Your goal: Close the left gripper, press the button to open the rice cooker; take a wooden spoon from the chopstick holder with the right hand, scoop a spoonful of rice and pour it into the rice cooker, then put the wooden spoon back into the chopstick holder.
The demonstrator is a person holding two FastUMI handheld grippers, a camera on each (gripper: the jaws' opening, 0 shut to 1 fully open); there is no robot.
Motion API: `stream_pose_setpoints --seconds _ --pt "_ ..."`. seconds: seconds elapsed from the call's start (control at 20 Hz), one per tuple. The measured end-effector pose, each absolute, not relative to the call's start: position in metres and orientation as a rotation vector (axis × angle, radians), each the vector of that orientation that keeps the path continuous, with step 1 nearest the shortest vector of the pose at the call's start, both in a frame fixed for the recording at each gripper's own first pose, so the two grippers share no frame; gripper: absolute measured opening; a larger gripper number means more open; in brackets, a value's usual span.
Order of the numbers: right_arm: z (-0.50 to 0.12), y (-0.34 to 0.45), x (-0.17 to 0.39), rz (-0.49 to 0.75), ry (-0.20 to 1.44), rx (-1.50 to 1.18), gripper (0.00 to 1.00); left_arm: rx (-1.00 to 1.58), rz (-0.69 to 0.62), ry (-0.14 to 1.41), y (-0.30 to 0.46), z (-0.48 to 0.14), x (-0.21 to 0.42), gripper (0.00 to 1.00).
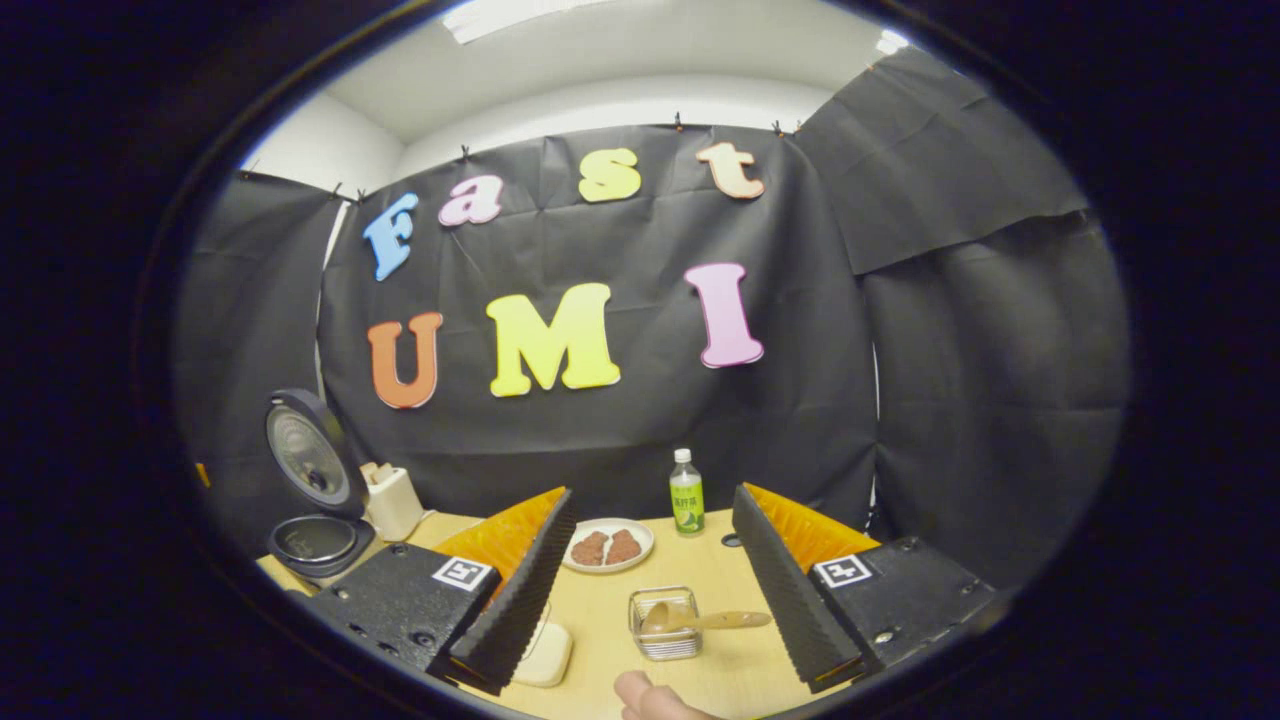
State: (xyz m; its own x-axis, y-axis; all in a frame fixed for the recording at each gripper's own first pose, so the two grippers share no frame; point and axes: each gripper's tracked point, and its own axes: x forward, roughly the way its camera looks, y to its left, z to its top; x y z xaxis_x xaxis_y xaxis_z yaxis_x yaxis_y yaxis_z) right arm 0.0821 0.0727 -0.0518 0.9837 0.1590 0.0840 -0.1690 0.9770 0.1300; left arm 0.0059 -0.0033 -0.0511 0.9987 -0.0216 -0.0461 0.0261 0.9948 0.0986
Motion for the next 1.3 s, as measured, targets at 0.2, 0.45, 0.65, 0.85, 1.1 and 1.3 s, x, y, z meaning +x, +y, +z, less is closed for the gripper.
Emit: stream_pose_setpoints --seconds 0.2,0.45,0.65,0.85,1.1,1.3 --pt "-0.047 0.060 0.034 0.152 -0.112 0.146 1.00 0.111 -0.031 0.044 -0.004 -0.021 0.026 0.95" --pt "-0.044 0.056 -0.007 0.157 -0.106 0.123 0.92 0.053 -0.051 -0.012 0.003 0.029 0.069 0.95" --pt "-0.051 0.060 -0.024 0.159 -0.084 0.090 1.00 0.050 -0.087 -0.019 -0.003 0.051 0.113 0.96" --pt "-0.067 0.071 -0.030 0.211 -0.094 0.065 1.00 0.003 -0.112 0.004 -0.008 0.056 0.162 0.96" --pt "-0.088 0.071 -0.014 0.221 -0.089 0.047 1.00 0.023 -0.079 -0.070 0.001 0.071 0.226 0.94" --pt "-0.115 0.060 0.005 0.196 -0.020 0.051 1.00 0.007 -0.058 -0.105 0.014 0.070 0.276 0.95"
